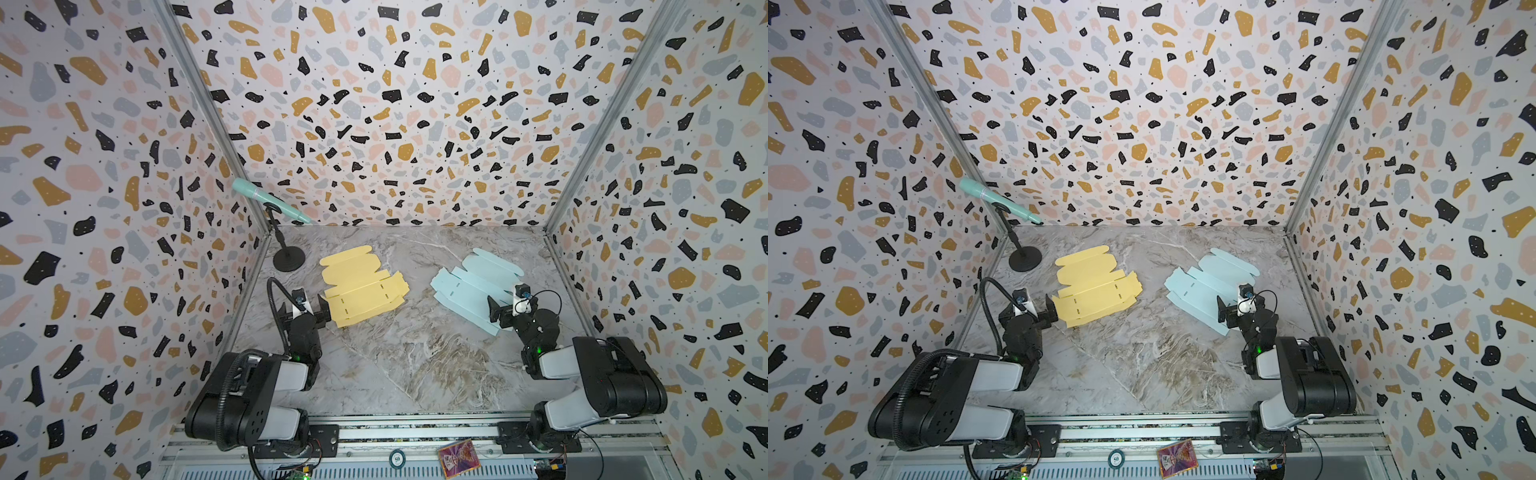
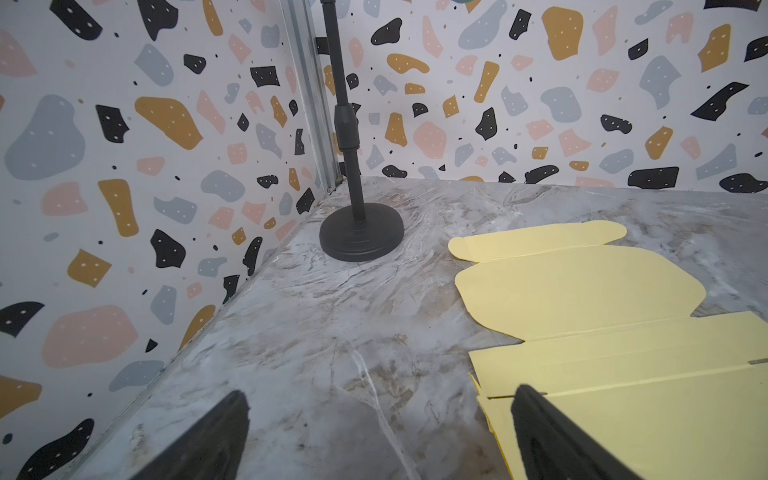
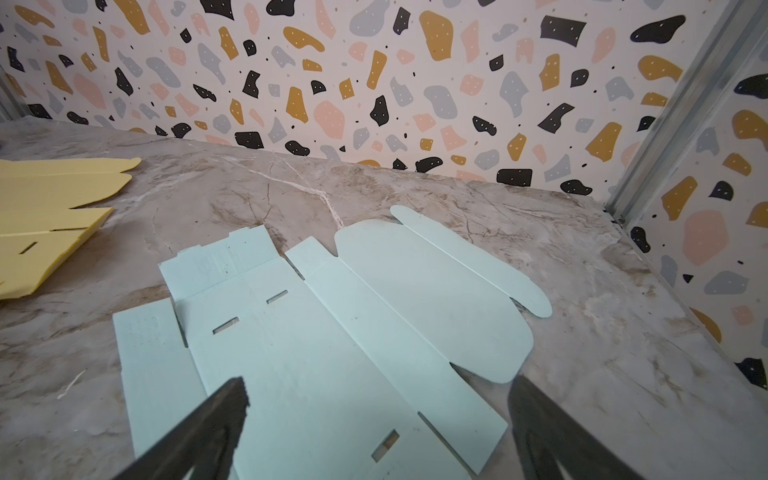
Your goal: Fold the paper box
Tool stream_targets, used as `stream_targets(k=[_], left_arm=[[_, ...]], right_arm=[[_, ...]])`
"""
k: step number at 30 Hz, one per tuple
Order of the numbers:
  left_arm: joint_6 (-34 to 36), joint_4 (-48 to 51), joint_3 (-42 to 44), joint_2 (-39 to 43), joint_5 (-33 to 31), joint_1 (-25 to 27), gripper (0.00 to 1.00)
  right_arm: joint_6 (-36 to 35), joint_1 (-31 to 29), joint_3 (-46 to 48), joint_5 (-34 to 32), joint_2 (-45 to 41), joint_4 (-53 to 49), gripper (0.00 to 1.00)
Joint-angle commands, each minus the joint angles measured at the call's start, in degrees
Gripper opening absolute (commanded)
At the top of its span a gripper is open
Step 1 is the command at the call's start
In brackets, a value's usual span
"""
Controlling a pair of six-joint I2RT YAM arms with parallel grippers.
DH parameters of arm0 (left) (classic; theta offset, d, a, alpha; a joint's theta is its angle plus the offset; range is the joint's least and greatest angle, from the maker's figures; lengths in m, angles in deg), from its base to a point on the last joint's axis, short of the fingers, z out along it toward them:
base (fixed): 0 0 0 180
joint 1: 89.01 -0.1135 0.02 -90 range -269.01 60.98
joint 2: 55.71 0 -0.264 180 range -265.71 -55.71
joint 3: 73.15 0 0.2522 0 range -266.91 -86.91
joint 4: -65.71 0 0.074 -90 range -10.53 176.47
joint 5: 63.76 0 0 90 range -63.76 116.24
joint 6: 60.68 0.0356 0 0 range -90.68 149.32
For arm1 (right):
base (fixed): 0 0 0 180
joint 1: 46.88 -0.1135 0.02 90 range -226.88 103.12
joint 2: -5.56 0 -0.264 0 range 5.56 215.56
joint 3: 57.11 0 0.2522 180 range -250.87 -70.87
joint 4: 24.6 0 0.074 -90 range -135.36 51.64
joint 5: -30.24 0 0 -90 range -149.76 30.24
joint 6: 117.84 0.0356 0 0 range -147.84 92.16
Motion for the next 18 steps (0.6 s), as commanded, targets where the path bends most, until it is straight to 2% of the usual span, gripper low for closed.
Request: stream_targets(k=[1,15,18], left_arm=[[-0.46,-3.28,-0.01,0.55,0.31,-0.30,1.00],[-0.48,-3.28,-0.01,0.49,0.29,-0.30,1.00],[-0.46,-3.28,-0.01,0.55,0.23,-0.30,1.00]], right_arm=[[-0.49,0.00,-0.74,0.14,-0.57,-0.05,0.99],[-0.56,0.00,-0.90,0.14,-0.51,-0.13,0.99],[0.05,-0.17,-1.22,-2.08,-0.41,-0.81,0.99]])
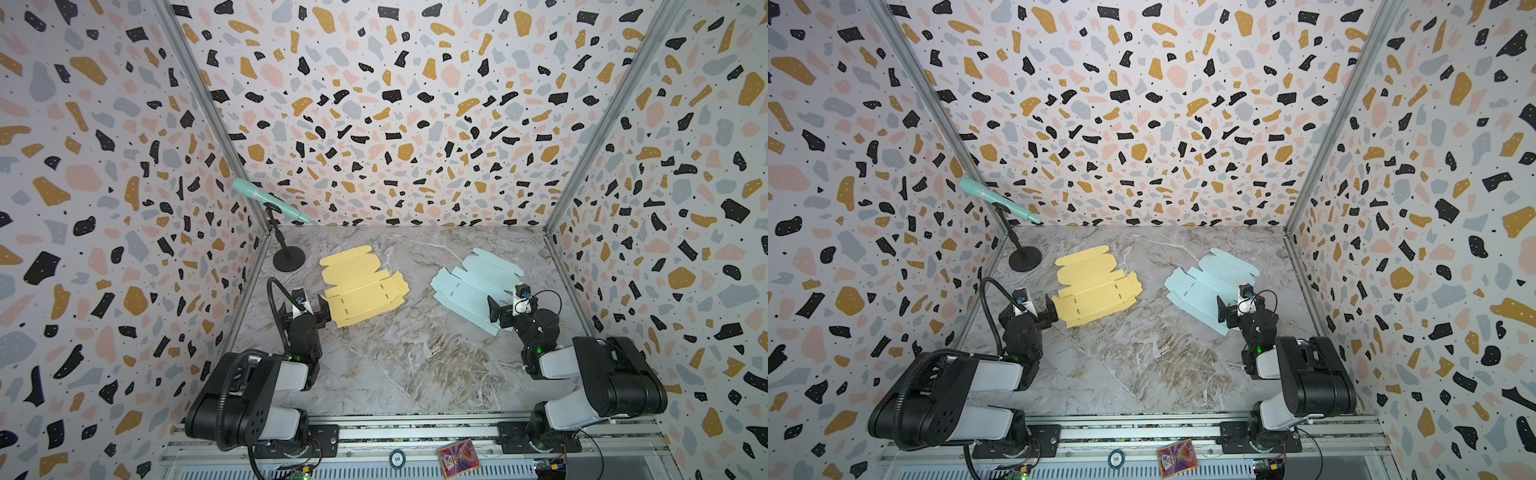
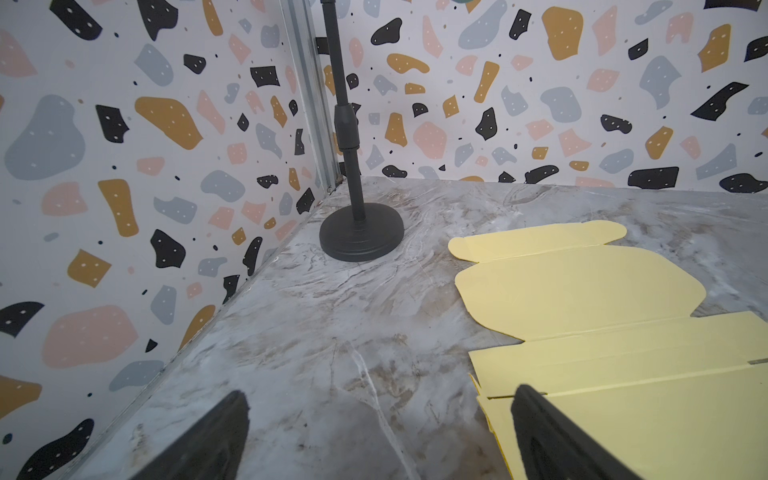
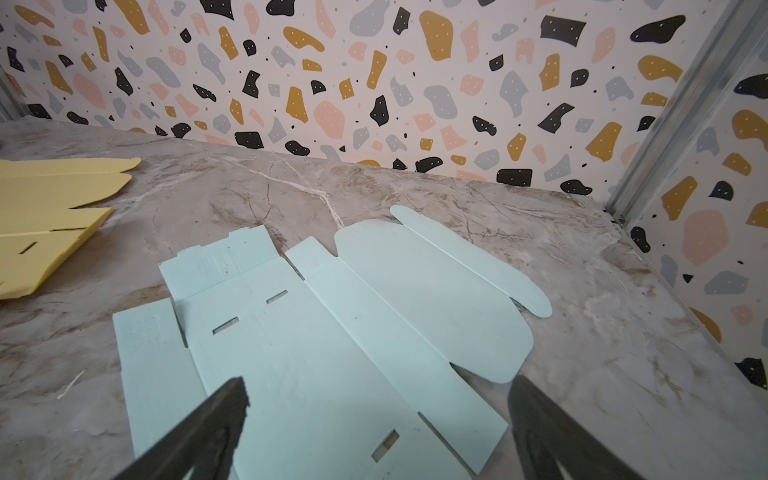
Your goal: Fold the paper box
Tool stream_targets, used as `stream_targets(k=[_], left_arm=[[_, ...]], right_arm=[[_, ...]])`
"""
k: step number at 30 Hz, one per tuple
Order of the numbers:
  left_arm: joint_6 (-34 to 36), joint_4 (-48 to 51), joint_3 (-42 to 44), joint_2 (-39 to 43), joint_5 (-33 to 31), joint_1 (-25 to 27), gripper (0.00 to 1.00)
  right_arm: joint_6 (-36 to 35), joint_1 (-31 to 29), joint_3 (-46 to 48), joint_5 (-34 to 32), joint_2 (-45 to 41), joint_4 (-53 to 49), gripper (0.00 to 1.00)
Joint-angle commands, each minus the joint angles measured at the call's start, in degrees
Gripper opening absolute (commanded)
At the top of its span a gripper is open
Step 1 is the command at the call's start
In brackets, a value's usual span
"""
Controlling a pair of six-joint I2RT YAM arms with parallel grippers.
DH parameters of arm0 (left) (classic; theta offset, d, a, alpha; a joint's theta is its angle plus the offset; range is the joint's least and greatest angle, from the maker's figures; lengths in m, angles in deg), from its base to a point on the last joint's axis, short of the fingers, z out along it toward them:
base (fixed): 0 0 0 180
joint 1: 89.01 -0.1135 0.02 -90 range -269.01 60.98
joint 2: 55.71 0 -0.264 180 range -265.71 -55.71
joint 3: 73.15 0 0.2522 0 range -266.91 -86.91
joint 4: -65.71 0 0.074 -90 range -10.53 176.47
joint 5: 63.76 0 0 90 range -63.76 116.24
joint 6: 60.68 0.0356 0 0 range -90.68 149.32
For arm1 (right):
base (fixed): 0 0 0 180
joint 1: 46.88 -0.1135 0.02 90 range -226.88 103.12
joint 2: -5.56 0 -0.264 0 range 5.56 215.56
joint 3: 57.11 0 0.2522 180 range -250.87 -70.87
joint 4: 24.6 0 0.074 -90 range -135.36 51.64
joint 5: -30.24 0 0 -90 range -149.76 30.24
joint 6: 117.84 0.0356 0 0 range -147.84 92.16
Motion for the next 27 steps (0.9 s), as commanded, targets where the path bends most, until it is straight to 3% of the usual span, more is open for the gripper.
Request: stream_targets(k=[1,20,27], left_arm=[[-0.46,-3.28,-0.01,0.57,0.29,-0.30,1.00],[-0.61,-3.43,0.25,1.02,-0.12,-0.34,1.00],[-0.59,8.96,-2.17,10.10,1.44,-0.30,1.00]], right_arm=[[0.02,-0.12,-1.22,-1.78,-0.48,-0.76,0.99],[0.14,-0.47,-1.01,-2.93,-1.59,-1.13,0.99],[-0.14,-0.95,-3.38,-3.40,-5.29,-8.03,0.99]])
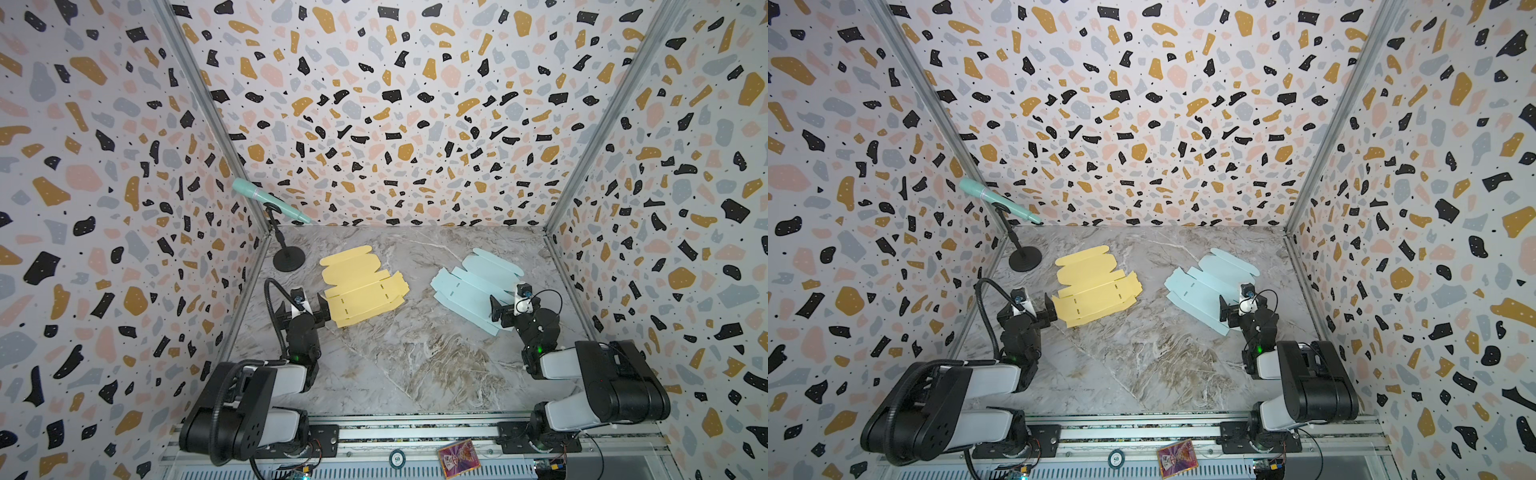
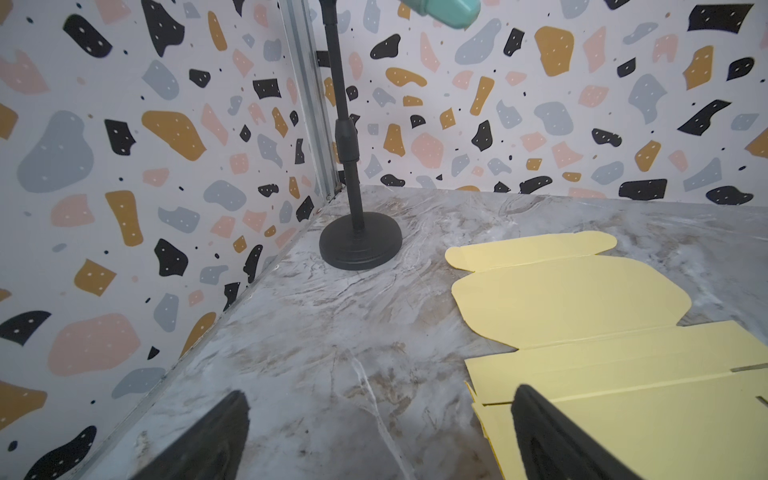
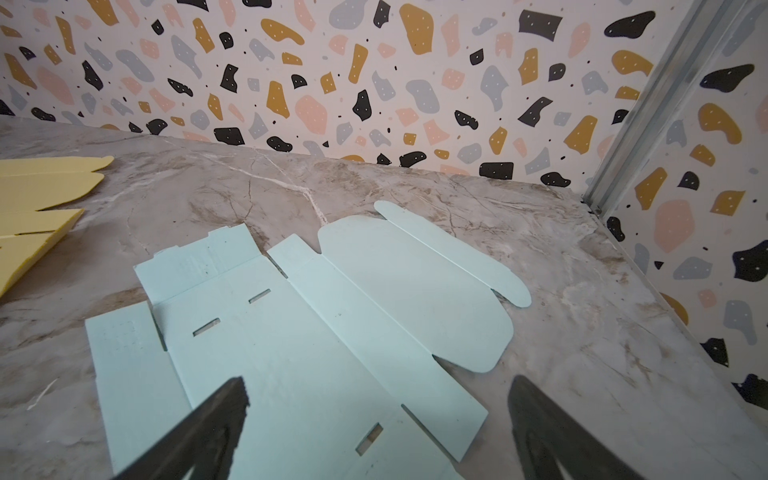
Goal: Fold the paper box
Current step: 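Reach both grippers toward the yellow box blank from either side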
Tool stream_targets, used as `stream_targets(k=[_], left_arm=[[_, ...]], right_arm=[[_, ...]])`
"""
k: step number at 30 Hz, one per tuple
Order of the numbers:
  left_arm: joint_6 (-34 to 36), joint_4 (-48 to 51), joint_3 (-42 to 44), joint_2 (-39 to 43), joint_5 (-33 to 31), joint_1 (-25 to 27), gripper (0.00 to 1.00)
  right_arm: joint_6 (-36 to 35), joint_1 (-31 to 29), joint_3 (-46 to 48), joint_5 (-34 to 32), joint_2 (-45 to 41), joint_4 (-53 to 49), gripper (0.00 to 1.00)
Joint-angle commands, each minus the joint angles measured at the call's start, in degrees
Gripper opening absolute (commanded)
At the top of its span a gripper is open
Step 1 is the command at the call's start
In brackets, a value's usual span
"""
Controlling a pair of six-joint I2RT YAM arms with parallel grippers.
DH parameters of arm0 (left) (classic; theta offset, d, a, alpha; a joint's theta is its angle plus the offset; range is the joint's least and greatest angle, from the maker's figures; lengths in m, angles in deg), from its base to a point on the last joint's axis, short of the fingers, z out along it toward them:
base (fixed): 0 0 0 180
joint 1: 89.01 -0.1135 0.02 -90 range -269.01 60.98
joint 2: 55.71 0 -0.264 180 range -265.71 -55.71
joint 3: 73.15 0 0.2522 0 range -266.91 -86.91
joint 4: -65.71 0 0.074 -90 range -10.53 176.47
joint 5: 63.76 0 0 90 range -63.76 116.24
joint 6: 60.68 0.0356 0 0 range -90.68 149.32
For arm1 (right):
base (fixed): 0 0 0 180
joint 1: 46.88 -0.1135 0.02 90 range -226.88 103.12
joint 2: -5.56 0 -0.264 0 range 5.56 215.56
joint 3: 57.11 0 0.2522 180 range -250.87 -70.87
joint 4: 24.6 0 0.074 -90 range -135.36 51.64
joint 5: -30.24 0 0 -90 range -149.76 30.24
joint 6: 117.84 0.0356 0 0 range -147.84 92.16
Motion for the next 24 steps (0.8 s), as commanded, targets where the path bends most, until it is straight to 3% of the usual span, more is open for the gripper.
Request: stream_targets(k=[1,8,11,13,18,24], left_arm=[[-0.76,5.57,-2.13,4.70,0.83,-0.30,1.00],[-4.53,21.39,-6.91,14.84,5.66,-0.21,1.00],[-10.70,24.06,-8.19,16.36,11.22,0.20,1.00],[-13.71,24.32,-8.94,15.73,16.90,2.12,1.00],[-20.69,30.62,-12.76,15.21,11.16,11.84,1.00],[-30.24,42.73,-21.32,7.92,13.15,13.69,1.00]], right_arm=[[-0.08,-0.60,-2.85,-1.35,-3.07,-5.02,0.99],[1.50,-3.82,-3.87,-6.72,-12.60,-15.11,0.99],[6.22,-5.82,-6.84,-10.01,-15.55,-22.98,0.99],[11.24,-8.38,-11.38,-15.83,-16.19,-32.57,0.99],[17.56,-14.52,-18.81,-19.21,-14.01,-43.93,0.99],[18.83,-22.70,-29.42,-17.87,-5.31,-53.99,0.99]])
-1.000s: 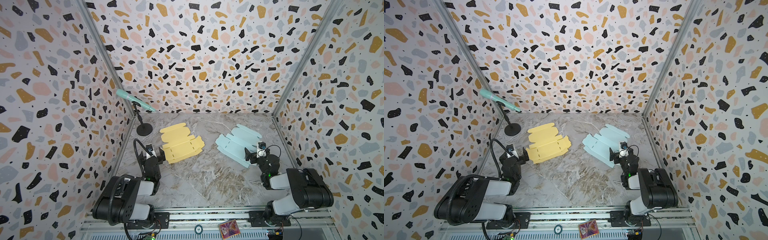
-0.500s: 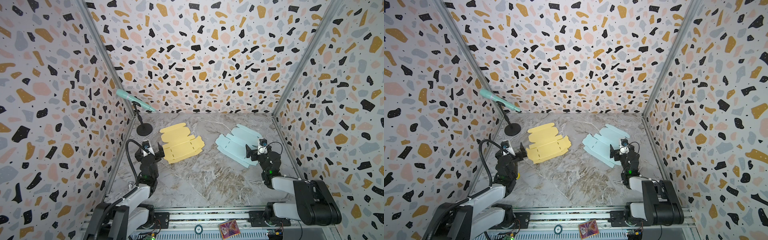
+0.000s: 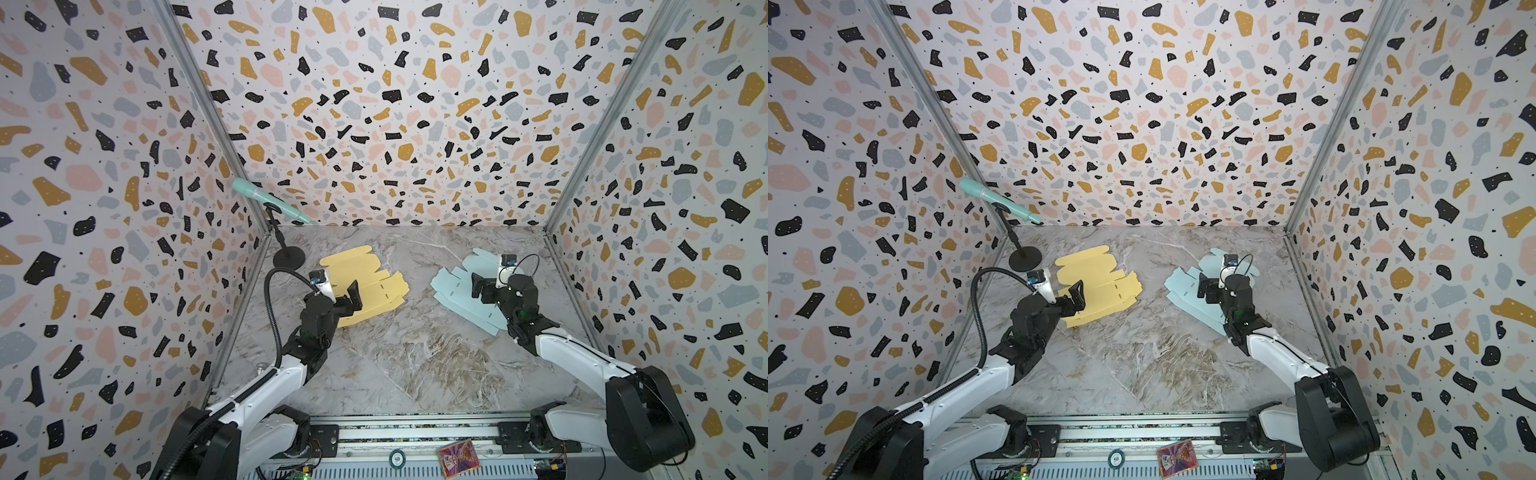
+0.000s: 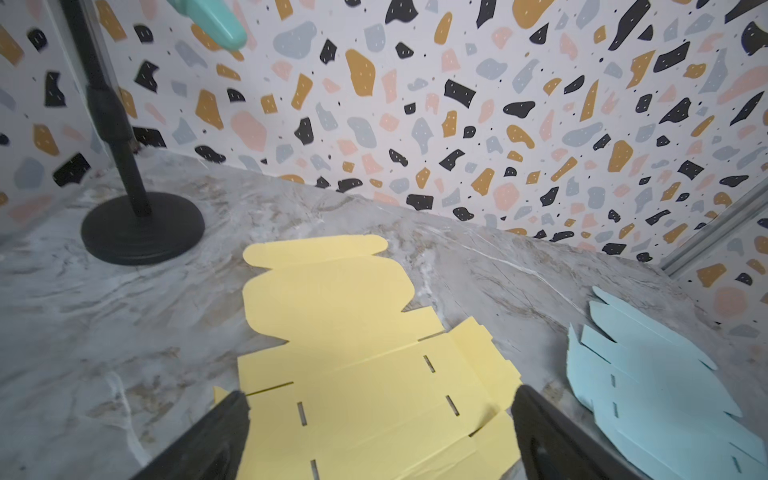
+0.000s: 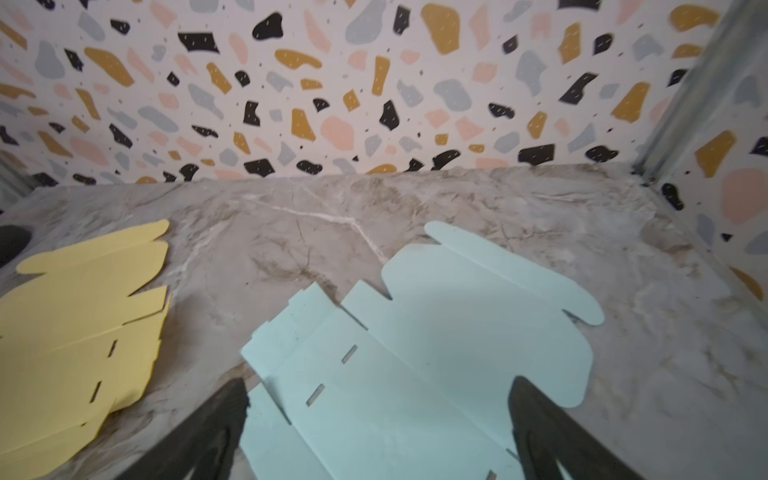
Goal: Fold the paper box
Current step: 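Reach both grippers toward the yellow box blank from either side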
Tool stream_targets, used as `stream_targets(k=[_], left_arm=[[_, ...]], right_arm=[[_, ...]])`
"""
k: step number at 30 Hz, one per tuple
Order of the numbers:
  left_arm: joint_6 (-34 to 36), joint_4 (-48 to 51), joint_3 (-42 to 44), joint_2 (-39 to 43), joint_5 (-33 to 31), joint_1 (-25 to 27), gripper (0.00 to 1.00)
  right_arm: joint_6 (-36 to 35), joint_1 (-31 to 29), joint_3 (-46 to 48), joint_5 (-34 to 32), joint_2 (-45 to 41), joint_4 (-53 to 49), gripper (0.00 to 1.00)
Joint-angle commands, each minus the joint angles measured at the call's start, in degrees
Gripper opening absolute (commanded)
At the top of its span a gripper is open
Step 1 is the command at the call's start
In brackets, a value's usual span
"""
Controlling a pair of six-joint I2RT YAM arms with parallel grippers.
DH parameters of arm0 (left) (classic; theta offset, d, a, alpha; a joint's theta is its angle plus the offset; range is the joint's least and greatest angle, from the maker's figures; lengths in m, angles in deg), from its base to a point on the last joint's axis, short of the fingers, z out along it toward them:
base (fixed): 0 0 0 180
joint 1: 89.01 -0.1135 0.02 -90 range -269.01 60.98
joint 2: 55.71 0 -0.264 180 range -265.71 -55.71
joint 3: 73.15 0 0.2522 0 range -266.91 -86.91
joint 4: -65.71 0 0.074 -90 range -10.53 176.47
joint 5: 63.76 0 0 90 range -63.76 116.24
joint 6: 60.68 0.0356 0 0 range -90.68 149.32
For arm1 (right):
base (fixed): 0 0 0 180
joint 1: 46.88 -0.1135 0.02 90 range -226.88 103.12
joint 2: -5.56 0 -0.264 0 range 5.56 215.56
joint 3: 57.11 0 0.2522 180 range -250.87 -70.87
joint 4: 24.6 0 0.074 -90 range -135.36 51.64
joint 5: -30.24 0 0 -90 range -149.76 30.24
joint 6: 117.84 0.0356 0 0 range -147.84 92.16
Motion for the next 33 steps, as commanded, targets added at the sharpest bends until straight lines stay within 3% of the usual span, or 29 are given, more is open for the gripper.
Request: stream_targets(k=[1,10,13,17,23,33], left_arm=[[-7.97,7.86,-4.43,-3.81,1.48,0.41,1.00],[-5.85,20.22,-17.11,-18.95,11.17,0.41,1.00],[-4.41,19.46,-17.71,-20.72,15.22,0.50,1.00],[-3.45,18.98,-17.43,-20.44,15.17,0.45,1.00],[-1.66,18.33,-18.57,-24.91,19.51,0.37,1.00],[-1.84,17.93,-17.42,-24.35,19.82,-0.52,1.00]], right_arm=[[2.74,-4.59,-5.56,0.06,3.81,-10.20,0.99],[4.73,-13.26,-14.97,10.37,13.99,-14.89,0.99],[4.73,-14.86,-17.58,13.60,17.44,-15.89,0.99],[5.76,-16.53,-18.12,16.88,19.77,-14.04,0.99],[6.86,-16.73,-19.35,18.86,24.75,-12.18,0.99],[9.44,-13.76,-18.41,22.08,29.86,-8.36,0.99]])
